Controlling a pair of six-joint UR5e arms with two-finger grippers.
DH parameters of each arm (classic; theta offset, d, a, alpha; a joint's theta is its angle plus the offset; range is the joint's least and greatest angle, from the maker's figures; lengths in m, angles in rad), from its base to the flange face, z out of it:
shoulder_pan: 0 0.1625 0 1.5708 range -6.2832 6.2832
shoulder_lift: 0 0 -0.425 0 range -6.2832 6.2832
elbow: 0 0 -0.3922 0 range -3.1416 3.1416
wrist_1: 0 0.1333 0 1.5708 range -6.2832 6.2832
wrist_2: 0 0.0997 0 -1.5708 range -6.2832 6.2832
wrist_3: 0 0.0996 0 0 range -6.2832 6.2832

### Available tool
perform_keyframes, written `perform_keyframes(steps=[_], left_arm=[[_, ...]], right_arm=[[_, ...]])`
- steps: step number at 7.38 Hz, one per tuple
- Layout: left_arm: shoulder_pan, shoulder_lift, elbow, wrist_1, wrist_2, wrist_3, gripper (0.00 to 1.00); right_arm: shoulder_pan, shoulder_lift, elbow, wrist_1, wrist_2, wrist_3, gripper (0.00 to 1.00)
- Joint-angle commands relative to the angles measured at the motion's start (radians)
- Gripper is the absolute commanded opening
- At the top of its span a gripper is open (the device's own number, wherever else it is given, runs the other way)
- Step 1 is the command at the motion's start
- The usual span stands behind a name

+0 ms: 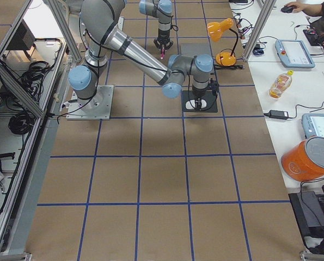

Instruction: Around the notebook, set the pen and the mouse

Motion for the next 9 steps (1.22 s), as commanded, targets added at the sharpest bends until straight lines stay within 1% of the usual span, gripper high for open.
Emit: perform_keyframes(steps=[1,2,3,5,6,7,8,9], left_arm=[[-0.022,-0.034,0.018,0.001,0.003,-0.020,0.00],[-0.026,-0.033,0.020,0.004,0.001,-0.015,0.00],[-0.025,-0.033,0.020,-0.011,0.028,-0.014,0.99],[-0.016,-0.008,0.029,-0.014,0.047,0.000,1.00],[-0.004,0.015,0.055,-0.046,0.043,0.155,1.00],[0.013,0.054,0.110,-0.207,0.035,0.434,1.00],[0.047,0.105,0.177,-0.370,0.023,0.639,1.00],[0.090,0.154,0.238,-0.534,0.020,0.825,1.00]], right_arm=[[0.088,0.064,-0.060,-0.004,0.010,0.129,0.39],[0.089,0.074,-0.065,-0.002,0.011,0.149,0.40],[0.089,0.078,-0.065,-0.004,0.011,0.149,0.41],[0.087,0.115,-0.065,-0.014,0.011,0.152,0.47],[0.089,0.117,-0.065,-0.016,0.010,0.152,0.52],[0.089,0.117,-0.065,-0.016,0.011,0.152,0.57],[0.089,0.120,-0.065,-0.017,0.010,0.152,0.69],[0.089,0.120,-0.065,-0.024,0.011,0.149,0.91]])
